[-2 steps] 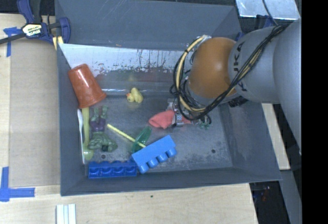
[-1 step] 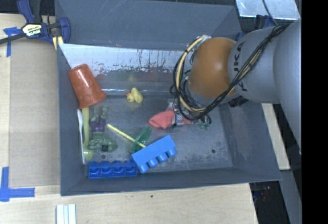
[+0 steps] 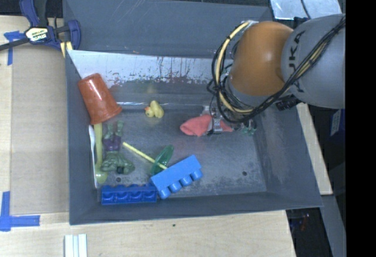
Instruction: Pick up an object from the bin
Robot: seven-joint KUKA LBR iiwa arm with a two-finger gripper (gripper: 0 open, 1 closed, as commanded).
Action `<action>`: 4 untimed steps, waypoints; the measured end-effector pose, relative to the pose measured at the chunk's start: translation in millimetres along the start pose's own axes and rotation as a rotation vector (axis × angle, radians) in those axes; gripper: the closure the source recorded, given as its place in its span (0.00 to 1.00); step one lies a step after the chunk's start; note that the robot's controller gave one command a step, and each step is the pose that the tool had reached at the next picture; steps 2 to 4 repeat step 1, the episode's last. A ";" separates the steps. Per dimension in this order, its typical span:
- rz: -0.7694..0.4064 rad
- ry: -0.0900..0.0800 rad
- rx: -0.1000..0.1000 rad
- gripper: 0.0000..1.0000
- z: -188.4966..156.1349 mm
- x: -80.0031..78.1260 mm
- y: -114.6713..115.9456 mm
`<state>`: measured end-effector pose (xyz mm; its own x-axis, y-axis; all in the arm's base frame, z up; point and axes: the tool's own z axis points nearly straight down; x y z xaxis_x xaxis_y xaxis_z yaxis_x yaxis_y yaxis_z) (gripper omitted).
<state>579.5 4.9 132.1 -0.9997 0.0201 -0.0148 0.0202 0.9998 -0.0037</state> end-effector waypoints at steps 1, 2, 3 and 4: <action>0.017 0.002 0.000 1.00 -76.2 -17.6 0.0; 0.017 0.002 0.000 1.00 -76.2 -17.6 0.0; 0.017 0.002 0.000 1.00 -76.2 -17.6 0.0; 0.017 0.002 0.000 1.00 -76.2 -17.6 0.0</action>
Offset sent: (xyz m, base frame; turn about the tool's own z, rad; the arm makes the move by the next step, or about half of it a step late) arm 0.0110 -0.0394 0.3258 -0.1333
